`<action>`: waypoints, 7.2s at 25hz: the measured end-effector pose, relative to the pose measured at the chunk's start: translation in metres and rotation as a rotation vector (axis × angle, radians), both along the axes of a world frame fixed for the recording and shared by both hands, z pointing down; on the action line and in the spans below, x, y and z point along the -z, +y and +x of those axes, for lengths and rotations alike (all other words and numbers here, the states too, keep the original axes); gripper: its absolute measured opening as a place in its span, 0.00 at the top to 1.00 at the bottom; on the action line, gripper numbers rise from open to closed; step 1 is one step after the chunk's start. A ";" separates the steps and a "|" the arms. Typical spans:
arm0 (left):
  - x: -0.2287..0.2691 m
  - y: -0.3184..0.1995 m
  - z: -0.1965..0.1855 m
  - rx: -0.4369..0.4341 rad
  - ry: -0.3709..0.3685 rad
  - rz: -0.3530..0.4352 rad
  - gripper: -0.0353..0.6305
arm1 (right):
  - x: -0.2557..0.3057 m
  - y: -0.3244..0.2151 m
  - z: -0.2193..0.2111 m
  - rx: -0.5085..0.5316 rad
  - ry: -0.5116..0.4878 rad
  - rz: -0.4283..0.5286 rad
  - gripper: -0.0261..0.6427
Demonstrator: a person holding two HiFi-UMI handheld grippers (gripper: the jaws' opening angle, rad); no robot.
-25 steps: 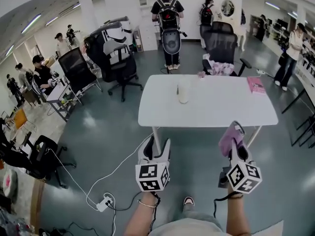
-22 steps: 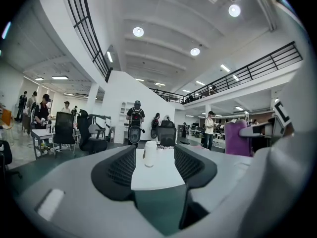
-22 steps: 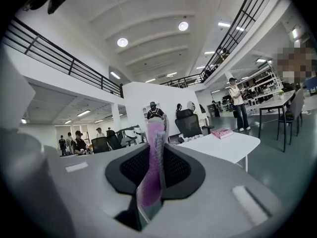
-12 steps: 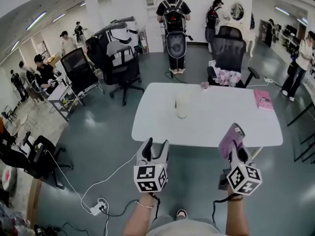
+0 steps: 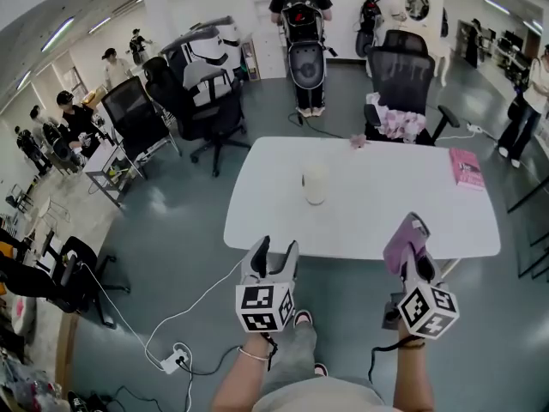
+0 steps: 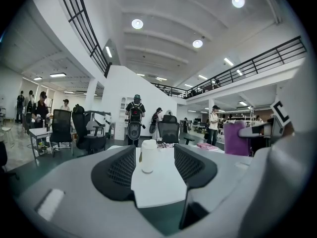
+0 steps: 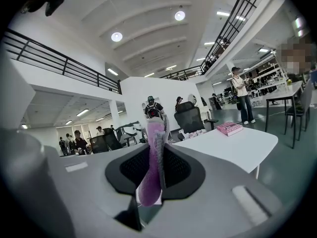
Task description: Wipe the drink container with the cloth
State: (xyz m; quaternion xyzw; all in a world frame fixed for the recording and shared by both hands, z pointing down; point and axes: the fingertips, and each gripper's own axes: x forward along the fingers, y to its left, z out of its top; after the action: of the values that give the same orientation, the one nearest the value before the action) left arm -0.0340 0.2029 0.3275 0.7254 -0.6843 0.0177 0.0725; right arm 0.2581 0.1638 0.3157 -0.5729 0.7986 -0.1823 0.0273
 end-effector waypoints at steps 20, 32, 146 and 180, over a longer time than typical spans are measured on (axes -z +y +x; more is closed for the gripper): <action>0.018 -0.215 -0.041 -0.151 0.019 0.055 0.58 | 0.029 -0.176 -0.047 -0.095 0.054 0.039 0.86; 0.006 -0.295 -0.059 -0.262 0.038 0.049 0.57 | 0.025 -0.255 -0.090 -0.118 0.074 0.018 0.86; -0.099 -0.317 0.007 -0.553 -0.117 -0.081 0.52 | -0.023 -0.288 -0.227 1.158 0.605 -0.496 0.86; -0.107 -0.313 0.007 -0.556 -0.112 -0.081 0.52 | -0.083 -0.279 -0.267 1.533 1.116 -0.705 0.85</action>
State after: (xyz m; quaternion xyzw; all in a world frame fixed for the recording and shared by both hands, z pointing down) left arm -0.0271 -0.1103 0.4345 0.8795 -0.4609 0.1043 0.0560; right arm -0.0093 -0.1150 0.3984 0.1155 0.7507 -0.0822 -0.6452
